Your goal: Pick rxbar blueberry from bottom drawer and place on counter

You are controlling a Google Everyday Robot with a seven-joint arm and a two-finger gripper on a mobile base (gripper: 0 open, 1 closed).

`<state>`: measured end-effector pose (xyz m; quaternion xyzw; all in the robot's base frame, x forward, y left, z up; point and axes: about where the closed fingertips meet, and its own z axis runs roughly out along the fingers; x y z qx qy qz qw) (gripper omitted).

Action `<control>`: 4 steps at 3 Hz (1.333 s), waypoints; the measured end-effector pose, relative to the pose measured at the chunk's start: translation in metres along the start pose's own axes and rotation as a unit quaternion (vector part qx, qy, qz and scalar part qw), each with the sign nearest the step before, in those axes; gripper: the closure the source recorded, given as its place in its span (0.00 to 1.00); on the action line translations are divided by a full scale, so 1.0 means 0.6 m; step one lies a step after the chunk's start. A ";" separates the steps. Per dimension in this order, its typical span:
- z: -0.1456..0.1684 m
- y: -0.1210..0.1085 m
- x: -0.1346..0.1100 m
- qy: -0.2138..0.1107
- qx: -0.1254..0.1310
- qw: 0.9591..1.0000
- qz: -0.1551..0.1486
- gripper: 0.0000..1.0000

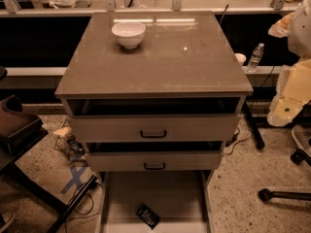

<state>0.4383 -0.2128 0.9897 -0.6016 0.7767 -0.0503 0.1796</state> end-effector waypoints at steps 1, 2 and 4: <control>0.000 0.000 0.000 0.000 0.000 1.000 0.000 0.00; 0.030 0.016 0.005 -0.013 0.023 1.000 -0.001 0.00; 0.235 0.095 0.062 -0.036 0.036 0.998 0.022 0.00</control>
Offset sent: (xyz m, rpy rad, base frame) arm 0.0025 -0.0021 -0.0745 0.0498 -0.1768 -0.0287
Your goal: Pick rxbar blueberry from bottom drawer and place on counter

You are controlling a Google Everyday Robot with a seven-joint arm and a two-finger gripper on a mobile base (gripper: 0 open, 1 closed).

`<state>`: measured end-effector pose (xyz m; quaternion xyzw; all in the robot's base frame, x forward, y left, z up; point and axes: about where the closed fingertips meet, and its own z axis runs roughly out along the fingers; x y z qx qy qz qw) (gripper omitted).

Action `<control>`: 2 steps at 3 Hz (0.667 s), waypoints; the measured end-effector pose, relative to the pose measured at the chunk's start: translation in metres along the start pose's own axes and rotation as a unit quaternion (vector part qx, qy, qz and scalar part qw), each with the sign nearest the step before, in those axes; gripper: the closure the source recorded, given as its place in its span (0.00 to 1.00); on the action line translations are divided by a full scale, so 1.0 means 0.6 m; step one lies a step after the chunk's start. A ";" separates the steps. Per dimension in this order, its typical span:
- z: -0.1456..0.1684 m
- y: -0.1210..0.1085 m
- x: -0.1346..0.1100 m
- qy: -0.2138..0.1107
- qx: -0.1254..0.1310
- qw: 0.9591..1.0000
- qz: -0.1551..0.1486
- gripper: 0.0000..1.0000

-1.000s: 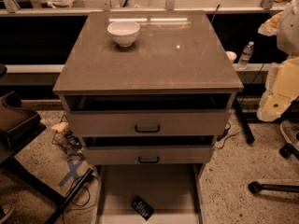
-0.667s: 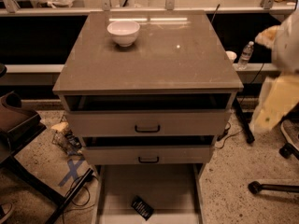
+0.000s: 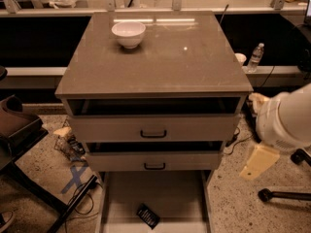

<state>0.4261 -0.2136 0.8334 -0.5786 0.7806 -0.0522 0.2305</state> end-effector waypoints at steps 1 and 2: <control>0.061 0.002 0.015 -0.011 0.025 0.999 0.038 0.00; 0.072 -0.005 0.007 -0.018 0.036 0.998 0.039 0.00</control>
Offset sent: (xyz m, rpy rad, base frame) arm 0.0109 -0.0008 -0.0330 0.0354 -0.0347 -0.0673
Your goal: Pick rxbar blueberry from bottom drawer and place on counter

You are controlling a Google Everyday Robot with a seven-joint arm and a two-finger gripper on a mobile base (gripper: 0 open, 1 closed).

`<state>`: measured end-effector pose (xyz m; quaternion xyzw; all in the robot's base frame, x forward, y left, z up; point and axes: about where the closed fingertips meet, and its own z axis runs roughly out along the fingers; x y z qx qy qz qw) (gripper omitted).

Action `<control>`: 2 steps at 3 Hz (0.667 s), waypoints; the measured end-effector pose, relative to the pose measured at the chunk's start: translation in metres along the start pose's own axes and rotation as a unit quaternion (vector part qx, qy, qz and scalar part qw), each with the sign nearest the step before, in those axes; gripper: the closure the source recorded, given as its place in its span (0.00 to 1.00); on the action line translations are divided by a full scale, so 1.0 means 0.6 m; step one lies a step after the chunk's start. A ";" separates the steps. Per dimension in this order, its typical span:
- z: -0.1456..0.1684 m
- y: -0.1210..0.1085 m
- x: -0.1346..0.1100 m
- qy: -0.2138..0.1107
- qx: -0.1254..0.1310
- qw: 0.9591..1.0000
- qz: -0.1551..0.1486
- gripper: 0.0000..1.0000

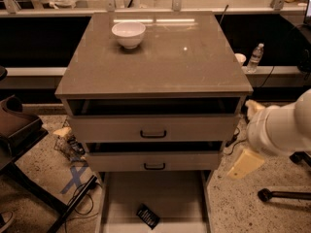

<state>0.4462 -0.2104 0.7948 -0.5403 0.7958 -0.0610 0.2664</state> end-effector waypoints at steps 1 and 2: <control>0.044 0.010 -0.002 -0.004 -0.006 1.000 0.016 0.00; 0.162 0.065 0.026 -0.006 -0.032 0.998 0.058 0.00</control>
Offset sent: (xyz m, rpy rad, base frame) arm 0.0399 0.0364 -0.2309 0.2284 0.0661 -0.2038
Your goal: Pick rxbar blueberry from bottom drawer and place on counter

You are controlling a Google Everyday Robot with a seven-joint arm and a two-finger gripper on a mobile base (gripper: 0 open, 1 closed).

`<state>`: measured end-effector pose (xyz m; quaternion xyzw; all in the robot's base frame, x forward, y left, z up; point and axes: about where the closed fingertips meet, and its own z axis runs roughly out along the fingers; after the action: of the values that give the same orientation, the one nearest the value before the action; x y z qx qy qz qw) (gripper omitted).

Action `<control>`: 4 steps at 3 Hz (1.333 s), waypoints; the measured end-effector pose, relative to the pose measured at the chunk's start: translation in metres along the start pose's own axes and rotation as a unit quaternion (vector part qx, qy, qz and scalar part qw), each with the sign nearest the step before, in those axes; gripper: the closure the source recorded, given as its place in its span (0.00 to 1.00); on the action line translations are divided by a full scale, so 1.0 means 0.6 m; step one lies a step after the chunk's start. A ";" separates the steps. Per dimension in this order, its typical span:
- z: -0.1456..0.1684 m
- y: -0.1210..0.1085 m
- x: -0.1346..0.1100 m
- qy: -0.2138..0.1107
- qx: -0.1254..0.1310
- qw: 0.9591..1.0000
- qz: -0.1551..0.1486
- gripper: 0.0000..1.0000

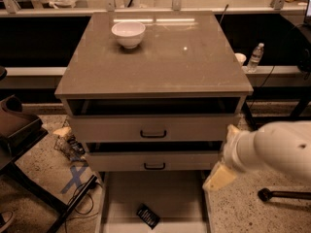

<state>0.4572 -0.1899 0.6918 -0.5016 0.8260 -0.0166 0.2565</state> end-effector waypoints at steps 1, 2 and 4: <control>0.129 0.054 0.051 -0.012 -0.029 0.998 0.060 0.00; 0.242 0.075 0.071 -0.049 -0.037 0.992 0.109 0.00; 0.351 0.104 0.075 -0.079 -0.048 0.985 0.145 0.00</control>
Offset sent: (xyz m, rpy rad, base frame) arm 0.0424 0.0339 -0.2330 0.3511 0.0173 -0.2134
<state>0.4820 -0.1481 0.4730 -0.3876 0.8672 0.1004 0.2962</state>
